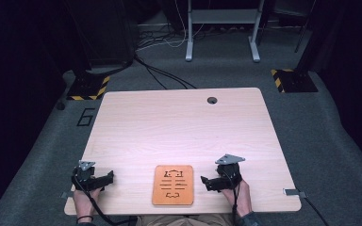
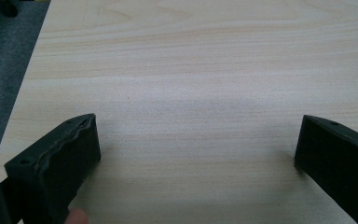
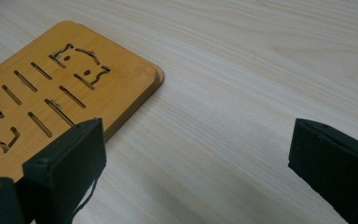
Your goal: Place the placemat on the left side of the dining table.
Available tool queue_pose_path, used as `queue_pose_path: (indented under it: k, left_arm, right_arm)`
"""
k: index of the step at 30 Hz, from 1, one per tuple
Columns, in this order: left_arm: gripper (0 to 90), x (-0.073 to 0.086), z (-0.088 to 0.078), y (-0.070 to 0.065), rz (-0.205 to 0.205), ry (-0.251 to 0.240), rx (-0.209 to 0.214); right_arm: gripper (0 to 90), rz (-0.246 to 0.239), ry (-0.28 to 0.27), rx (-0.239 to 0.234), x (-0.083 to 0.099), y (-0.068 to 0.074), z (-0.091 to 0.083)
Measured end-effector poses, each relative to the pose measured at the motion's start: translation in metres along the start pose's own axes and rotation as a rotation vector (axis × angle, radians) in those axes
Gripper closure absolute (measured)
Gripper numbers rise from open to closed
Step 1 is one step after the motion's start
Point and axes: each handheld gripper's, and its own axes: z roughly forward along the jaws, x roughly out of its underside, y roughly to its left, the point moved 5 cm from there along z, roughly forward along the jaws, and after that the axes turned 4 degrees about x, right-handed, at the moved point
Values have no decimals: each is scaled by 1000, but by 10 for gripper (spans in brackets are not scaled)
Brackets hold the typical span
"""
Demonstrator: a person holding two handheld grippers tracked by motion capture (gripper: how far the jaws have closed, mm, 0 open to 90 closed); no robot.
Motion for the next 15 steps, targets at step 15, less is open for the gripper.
queue_pose_path:
  k: [15]
  left_arm:
    - [0,0,0,0,0,0,0]
  right_arm:
    - [41,-16,24,-39,-6,19,19]
